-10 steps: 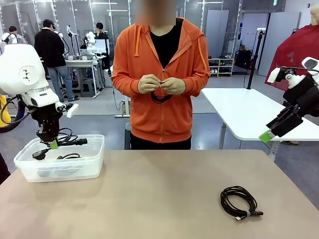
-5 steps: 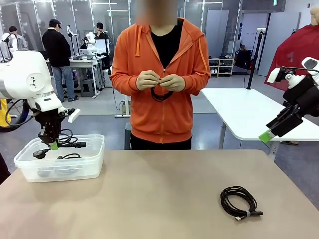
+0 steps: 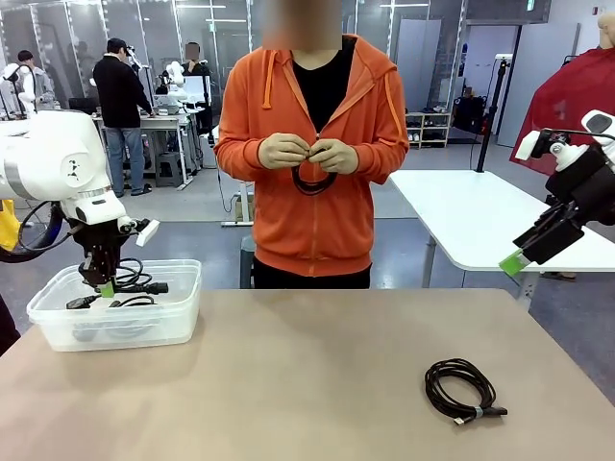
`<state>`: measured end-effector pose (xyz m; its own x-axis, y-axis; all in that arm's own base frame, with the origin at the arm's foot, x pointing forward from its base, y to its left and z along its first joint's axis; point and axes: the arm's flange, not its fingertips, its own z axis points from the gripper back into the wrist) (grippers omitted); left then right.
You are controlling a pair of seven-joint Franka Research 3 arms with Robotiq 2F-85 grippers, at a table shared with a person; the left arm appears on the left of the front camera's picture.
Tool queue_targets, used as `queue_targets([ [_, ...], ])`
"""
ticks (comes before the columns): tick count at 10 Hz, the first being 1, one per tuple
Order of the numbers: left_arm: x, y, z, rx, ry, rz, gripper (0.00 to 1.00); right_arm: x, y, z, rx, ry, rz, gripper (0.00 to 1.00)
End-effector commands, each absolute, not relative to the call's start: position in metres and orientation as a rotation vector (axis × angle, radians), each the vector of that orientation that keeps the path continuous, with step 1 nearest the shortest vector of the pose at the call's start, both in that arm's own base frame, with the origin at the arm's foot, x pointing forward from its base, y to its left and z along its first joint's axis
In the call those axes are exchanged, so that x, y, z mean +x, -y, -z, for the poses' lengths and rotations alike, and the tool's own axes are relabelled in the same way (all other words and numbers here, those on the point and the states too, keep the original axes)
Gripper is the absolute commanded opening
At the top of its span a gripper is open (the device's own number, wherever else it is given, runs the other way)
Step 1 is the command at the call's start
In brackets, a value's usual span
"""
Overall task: Organize and store the cables.
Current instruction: Place the Power Cable into the Organizing box.
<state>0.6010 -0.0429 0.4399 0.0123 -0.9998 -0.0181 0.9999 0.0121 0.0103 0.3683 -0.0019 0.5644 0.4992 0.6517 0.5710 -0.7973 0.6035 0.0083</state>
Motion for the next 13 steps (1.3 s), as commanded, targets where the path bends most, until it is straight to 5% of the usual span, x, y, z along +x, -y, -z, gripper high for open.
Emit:
queue_targets([
  [1, 0.611, 0.044, -0.44, 0.061, -0.013, 1.534, 0.17, 0.37, 0.002, -0.566, 0.286, 0.562, -0.895, 1.0],
  [9, 0.642, 0.016, -0.395, 0.069, -0.07, 1.37, 0.19, 0.37, 0.002, -0.566, 0.286, 0.562, -0.895, 1.0],
  [13, 0.642, 0.011, -0.396, 0.036, -0.05, 1.35, 0.63, 0.37, 0.002, -0.566, 0.286, 0.562, -0.895, 1.0],
])
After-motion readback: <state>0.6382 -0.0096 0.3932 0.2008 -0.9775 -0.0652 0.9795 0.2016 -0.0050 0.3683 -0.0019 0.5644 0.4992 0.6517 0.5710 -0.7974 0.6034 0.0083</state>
